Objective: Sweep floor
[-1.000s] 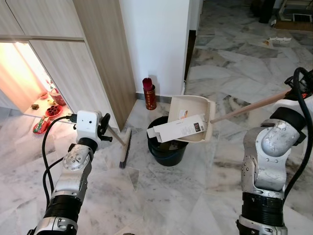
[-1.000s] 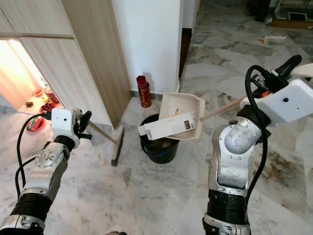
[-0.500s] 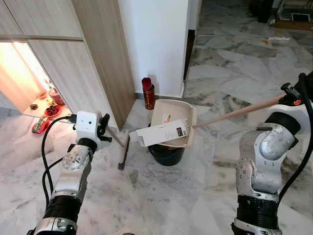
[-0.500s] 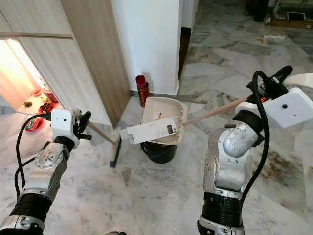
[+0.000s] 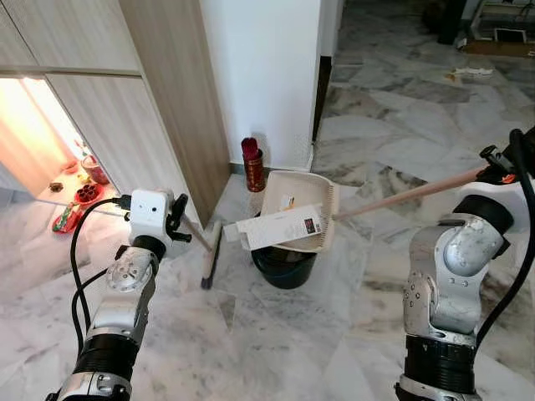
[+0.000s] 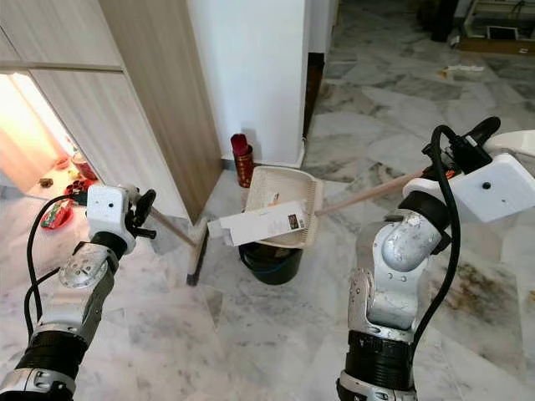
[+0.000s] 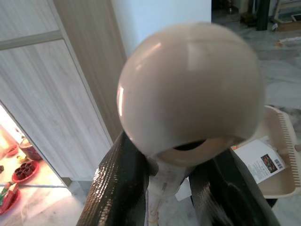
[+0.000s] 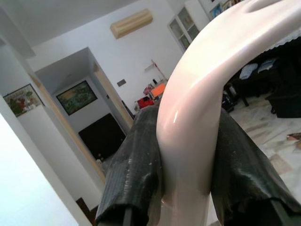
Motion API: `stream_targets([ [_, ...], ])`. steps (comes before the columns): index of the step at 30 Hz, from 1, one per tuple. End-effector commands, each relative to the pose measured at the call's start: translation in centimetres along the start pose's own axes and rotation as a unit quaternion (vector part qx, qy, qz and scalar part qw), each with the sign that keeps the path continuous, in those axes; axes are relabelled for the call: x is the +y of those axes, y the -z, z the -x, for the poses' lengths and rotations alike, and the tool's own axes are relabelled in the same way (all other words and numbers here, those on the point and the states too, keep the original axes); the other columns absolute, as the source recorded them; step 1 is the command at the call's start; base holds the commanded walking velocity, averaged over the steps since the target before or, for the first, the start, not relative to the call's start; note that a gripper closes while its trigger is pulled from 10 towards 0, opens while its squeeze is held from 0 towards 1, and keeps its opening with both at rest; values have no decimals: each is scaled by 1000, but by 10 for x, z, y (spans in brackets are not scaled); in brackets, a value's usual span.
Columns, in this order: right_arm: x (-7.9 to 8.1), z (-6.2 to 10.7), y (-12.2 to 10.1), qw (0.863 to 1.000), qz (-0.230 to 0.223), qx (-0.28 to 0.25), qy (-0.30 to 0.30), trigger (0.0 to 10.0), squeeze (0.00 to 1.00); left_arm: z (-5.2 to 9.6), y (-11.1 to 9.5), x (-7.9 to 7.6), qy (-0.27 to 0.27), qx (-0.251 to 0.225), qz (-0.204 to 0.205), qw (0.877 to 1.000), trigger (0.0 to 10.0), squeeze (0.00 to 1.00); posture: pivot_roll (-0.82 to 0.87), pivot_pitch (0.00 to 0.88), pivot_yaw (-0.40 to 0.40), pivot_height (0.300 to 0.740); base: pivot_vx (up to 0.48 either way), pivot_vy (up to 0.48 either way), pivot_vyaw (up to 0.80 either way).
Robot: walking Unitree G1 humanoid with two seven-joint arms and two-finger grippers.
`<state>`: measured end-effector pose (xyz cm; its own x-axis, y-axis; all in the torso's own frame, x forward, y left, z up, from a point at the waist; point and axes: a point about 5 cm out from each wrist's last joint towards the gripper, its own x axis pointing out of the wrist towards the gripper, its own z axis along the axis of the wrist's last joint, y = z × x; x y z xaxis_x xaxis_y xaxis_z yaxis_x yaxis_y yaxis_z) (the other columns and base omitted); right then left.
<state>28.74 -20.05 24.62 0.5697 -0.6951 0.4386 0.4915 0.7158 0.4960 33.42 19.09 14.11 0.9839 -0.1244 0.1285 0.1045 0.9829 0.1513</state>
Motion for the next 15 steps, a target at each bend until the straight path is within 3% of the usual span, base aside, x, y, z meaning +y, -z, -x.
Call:
stream_targets([
  [1, 7, -1, -13, 999, -35, -32, -7, 10000, 0, -2, -14, 6, -1, -29, -21, 999, 10000, 0, 105, 67, 64, 740, 315, 0, 0],
  [15, 7, -1, -12, 999, -37, -30, -9, 10000, 0, -2, -14, 5, 1, -31, -23, 999, 10000, 0, 106, 62, 61, 740, 327, 0, 0],
])
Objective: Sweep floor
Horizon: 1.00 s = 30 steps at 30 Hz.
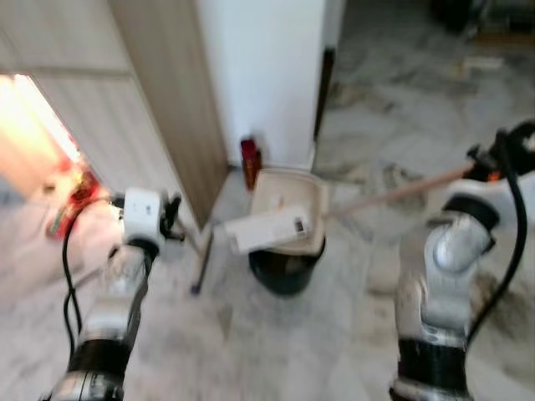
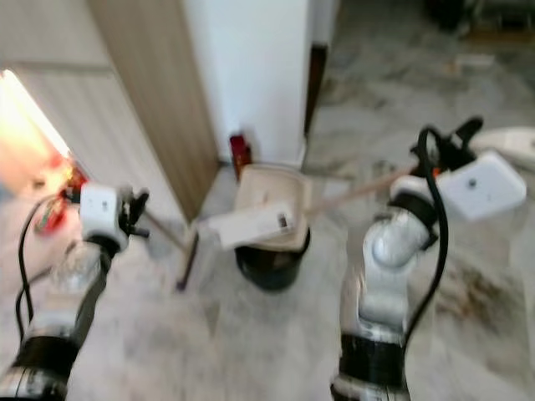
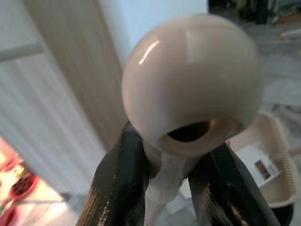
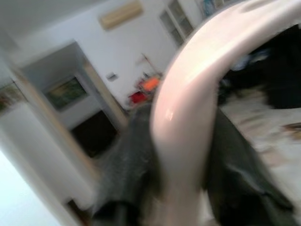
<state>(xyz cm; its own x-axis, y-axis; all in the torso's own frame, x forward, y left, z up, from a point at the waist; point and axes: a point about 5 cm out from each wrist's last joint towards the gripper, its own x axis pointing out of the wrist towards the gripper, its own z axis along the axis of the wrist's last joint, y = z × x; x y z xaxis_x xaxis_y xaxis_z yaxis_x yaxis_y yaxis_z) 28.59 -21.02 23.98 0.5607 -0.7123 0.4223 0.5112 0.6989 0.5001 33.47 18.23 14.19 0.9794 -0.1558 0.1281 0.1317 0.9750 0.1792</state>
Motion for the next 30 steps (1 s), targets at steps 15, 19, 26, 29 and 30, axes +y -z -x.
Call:
stream_targets([
  [15, 19, 2, -15, 998, -41, -32, -24, 10000, 0, 0, -14, 14, -15, -36, -6, 999, 10000, 0, 105, 63, 59, 740, 126, 0, 0],
  [19, 19, 2, -15, 998, -41, -31, -25, 10000, 0, 0, -14, 14, -15, -35, -6, 999, 10000, 0, 105, 68, 59, 740, 0, 0, 0],
  [26, 20, 2, -15, 998, -37, -33, -32, 10000, 0, 1, -13, 13, -12, -34, -3, 999, 10000, 0, 102, 71, 57, 740, 0, 0, 0],
  [29, 26, 2, -17, 997, -31, -41, -61, 10000, 0, 1, -13, 12, -11, -34, -2, 999, 10000, 0, 100, 72, 57, 740, 0, 0, 0],
  [30, 30, 3, -19, 996, -27, -47, -77, 10000, 0, 1, -13, 12, -11, -34, -2, 999, 10000, 0, 99, 72, 56, 740, 0, 0, 0],
])
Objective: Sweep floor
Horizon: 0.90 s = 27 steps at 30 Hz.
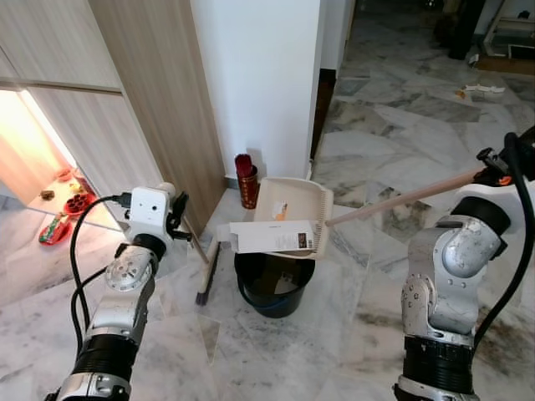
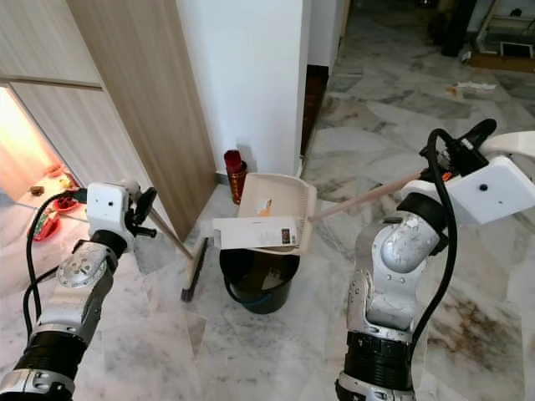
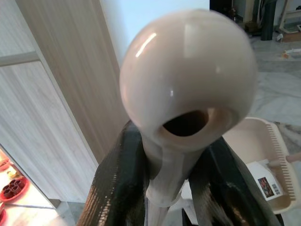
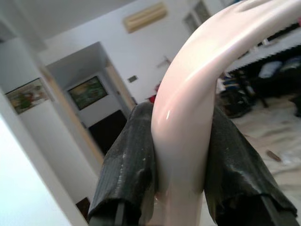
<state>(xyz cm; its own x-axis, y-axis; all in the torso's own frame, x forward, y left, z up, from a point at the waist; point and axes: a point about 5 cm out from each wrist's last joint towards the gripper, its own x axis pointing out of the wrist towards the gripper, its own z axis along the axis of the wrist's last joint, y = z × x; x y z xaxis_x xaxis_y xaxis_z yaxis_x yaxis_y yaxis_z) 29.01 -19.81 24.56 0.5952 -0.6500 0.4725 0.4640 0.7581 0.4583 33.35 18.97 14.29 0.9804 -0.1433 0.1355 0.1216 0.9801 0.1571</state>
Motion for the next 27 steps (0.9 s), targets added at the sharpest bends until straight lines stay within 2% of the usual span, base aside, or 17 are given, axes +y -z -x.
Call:
stream_targets([
  [1, 16, -2, -18, 998, -28, -42, -34, 10000, 0, -1, -13, 4, -4, -32, -12, 999, 10000, 0, 99, 72, 56, 740, 0, 0, 0],
  [2, 22, -1, -21, 997, -23, -54, -56, 10000, 0, -1, -13, 4, -3, -32, -11, 999, 10000, 0, 101, 72, 55, 740, 0, 0, 0],
  [9, 34, 4, -28, 992, -13, -83, -97, 10000, 0, -1, -13, 3, -2, -33, -9, 999, 10000, 0, 101, 74, 53, 740, 0, 0, 0],
  [27, 53, 15, -39, 975, 8, -130, -180, 10000, 0, 0, -13, 0, 2, -37, -3, 999, 10000, 0, 96, 70, 44, 740, 0, 0, 0],
])
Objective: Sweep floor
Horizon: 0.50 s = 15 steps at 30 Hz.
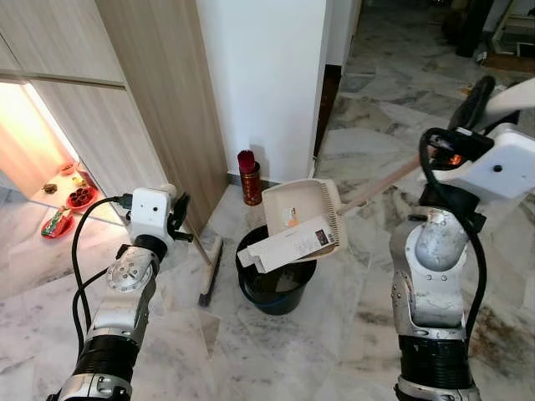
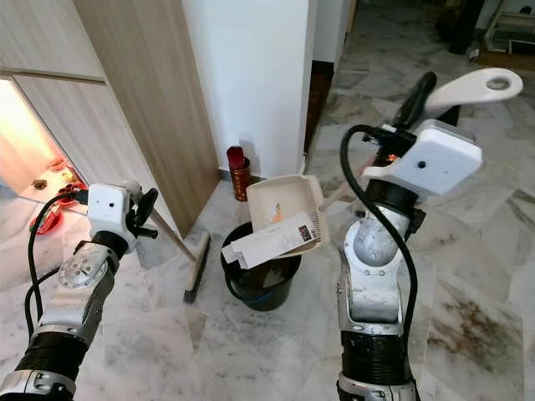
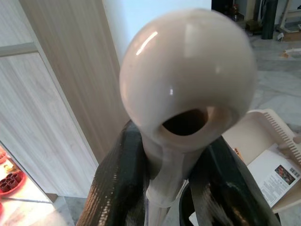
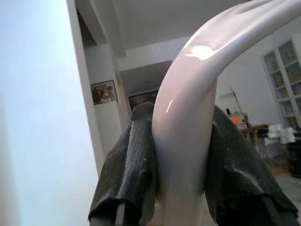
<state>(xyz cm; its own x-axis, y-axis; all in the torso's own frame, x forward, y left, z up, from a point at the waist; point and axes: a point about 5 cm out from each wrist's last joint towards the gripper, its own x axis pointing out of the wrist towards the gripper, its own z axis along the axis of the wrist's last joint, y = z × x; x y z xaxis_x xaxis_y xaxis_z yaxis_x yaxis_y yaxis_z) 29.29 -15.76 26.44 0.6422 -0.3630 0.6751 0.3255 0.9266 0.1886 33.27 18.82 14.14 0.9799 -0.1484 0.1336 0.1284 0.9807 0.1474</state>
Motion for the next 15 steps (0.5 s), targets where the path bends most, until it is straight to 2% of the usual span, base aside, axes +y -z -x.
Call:
stream_targets([
  [1, 9, -8, -29, 997, -32, -75, -10, 10000, 0, -1, -14, 2, 0, -37, -8, 999, 10000, 0, 96, 70, 45, 740, 0, 0, 0],
  [9, 11, -7, -32, 996, -28, -84, -26, 10000, 0, -1, -14, 0, 2, -39, -6, 999, 10000, 0, 94, 67, 42, 740, 0, 0, 0],
  [15, 20, -5, -37, 993, -19, -104, -59, 10000, 0, -1, -14, -1, 4, -41, -4, 999, 10000, 0, 92, 63, 41, 740, 0, 0, 0],
])
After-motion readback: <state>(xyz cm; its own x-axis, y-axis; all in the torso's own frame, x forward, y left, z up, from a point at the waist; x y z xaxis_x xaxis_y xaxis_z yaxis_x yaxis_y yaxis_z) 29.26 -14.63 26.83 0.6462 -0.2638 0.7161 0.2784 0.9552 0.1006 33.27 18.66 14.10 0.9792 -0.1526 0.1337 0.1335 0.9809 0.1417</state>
